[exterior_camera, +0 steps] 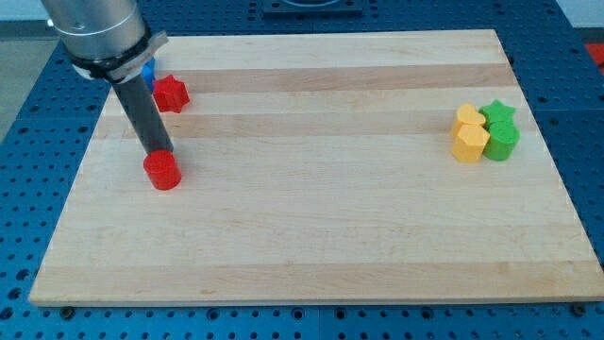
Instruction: Slide the red circle right and up a bit
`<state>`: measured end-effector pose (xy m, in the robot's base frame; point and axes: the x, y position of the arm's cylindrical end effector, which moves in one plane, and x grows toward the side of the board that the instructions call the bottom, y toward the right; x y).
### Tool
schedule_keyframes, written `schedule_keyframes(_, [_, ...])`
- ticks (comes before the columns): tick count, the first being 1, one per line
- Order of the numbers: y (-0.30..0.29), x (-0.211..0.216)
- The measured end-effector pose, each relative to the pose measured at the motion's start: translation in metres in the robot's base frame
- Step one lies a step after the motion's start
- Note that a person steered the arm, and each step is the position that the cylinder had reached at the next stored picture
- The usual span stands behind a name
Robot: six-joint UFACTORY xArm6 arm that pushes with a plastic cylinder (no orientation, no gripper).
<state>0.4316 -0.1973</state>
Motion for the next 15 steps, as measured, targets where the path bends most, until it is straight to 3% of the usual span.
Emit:
schedule_keyframes(2, [-0.061, -0.016])
schedule_keyframes(3, [-0.079, -0.039])
schedule_keyframes(4, [-0.075, -0.029])
schedule_keyframes(6, [-0.050, 0.102])
schedule_keyframes(7, [-0.004, 0.107])
schedule_keyframes(9, [0.020, 0.110])
schedule_keyframes(10, [-0.043, 0.100])
schedule_keyframes(11, [-0.043, 0.099])
schedule_keyframes(12, [-0.025, 0.058])
schedule_keyframes(13, [0.044, 0.058])
schedule_keyframes(15, [0.054, 0.061])
